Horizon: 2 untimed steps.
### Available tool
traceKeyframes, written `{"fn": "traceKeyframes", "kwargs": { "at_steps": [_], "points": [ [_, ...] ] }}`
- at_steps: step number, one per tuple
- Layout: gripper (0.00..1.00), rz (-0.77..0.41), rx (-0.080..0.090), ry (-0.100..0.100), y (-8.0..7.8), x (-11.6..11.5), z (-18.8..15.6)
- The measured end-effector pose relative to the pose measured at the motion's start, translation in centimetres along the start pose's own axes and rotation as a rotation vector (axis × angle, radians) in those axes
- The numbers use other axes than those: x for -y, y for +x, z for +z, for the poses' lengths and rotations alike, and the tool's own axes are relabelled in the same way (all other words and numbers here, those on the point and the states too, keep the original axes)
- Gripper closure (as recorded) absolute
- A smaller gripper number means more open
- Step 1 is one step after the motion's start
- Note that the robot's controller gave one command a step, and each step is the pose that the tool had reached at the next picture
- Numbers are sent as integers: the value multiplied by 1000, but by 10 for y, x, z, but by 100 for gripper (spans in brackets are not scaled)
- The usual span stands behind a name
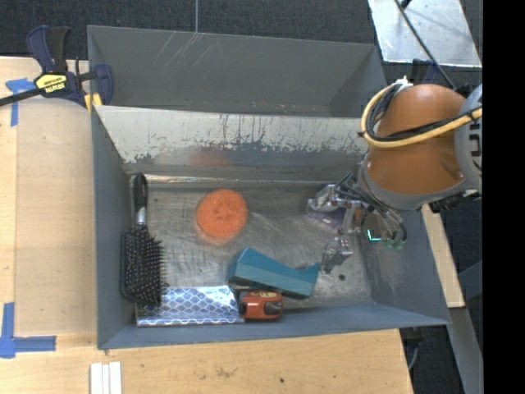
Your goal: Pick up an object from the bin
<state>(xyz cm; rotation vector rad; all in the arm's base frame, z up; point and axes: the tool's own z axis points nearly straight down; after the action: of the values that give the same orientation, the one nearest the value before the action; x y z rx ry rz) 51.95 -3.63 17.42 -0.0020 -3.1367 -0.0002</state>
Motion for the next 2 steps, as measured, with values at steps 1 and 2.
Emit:
{"fn": "traceKeyframes", "kwargs": {
  "at_steps": [1,2],
  "points": [
    [0,-1,8,1,-2,0,-4],
    [0,-89,12,2,-1,-38,43]
  ]
}}
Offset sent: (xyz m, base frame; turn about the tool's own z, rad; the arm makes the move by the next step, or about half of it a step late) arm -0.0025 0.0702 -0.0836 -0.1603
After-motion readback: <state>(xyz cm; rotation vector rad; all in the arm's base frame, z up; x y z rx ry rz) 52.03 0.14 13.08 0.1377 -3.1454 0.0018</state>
